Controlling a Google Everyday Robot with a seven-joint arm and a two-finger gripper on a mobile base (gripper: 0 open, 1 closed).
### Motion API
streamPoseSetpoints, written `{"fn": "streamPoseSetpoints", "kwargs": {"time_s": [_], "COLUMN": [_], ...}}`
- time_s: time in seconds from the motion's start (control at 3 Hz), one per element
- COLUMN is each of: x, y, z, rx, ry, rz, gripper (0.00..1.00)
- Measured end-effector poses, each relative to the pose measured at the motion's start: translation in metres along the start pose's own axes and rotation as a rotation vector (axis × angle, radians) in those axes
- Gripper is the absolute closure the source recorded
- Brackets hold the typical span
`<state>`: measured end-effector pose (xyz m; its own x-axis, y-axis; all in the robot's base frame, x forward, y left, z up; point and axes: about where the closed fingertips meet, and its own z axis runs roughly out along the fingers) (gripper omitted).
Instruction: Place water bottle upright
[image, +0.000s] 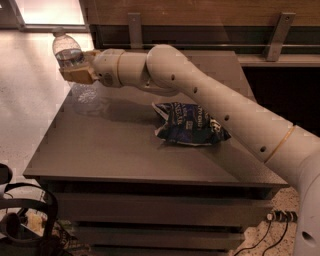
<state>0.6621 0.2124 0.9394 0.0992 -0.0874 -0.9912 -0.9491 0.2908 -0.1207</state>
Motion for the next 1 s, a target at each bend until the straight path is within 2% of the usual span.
{"fn": "streamPoseSetpoints", "kwargs": {"time_s": [0.33,1.0], "x": [-0.002,0.012], "y": [0.001,0.001], "z": [-0.003,0.002], "rx": [0.009,0.004], "ry": [0.002,-0.025], "rz": [0.014,0.054], "gripper": [1.0,1.0]}}
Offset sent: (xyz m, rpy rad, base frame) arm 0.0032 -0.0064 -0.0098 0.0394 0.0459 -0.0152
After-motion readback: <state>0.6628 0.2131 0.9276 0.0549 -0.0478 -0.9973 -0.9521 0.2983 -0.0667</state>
